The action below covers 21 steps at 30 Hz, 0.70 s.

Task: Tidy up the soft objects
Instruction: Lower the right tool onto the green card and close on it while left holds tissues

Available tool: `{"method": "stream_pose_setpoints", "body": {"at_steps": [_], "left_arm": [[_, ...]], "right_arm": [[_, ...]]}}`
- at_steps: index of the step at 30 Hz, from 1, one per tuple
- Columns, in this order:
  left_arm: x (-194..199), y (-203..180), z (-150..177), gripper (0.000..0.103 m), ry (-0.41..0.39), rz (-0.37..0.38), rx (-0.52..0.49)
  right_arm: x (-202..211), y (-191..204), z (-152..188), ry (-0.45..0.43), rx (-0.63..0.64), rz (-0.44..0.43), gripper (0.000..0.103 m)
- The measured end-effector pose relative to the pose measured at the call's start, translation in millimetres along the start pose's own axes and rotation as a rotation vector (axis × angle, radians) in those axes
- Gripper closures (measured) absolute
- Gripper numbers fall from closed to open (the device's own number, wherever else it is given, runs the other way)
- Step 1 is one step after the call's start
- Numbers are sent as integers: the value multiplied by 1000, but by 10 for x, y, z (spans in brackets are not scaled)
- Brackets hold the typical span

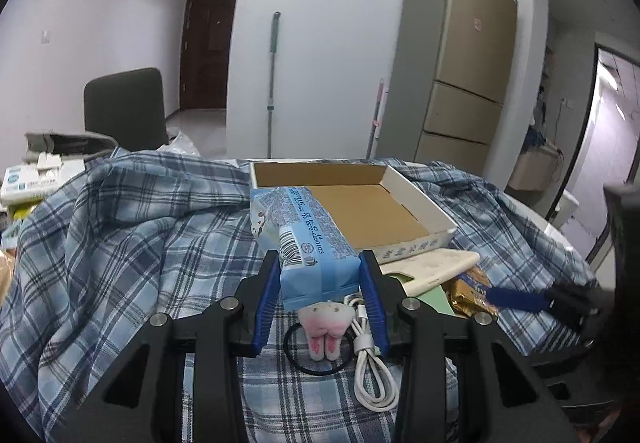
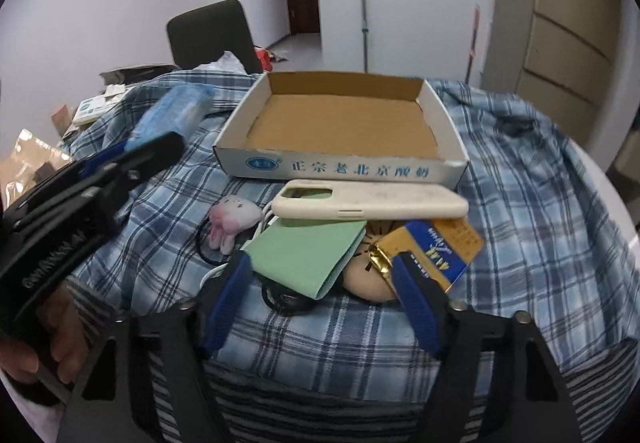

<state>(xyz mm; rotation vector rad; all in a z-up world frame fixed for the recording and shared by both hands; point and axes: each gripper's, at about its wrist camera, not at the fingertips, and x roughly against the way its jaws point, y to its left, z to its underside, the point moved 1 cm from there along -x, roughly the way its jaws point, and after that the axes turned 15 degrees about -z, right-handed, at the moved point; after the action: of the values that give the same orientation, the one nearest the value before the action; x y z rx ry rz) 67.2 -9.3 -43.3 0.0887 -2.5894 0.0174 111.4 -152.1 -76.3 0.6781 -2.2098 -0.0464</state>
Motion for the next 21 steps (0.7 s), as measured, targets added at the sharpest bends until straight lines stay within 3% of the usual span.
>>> {"method": "stream_pose_setpoints", "body": {"at_steps": [4, 6, 8, 10, 21], "left_arm": [[-28, 82, -11, 62, 14, 2, 42], [-29, 96, -15, 62, 16, -5, 47], [-10, 105, -24, 62, 8, -9, 54], [-1, 122, -37, 62, -3, -18, 58], [-23, 277, -64, 62, 8, -64, 120]], "right_arm": [[-127, 12, 19, 29, -15, 1, 38], [-161, 94, 28, 18, 21, 57, 37], [-186, 153, 33, 13, 30, 126, 22], [-195, 183, 21, 1, 5, 138, 16], [-532, 250, 38, 47, -12, 216, 19]]}}
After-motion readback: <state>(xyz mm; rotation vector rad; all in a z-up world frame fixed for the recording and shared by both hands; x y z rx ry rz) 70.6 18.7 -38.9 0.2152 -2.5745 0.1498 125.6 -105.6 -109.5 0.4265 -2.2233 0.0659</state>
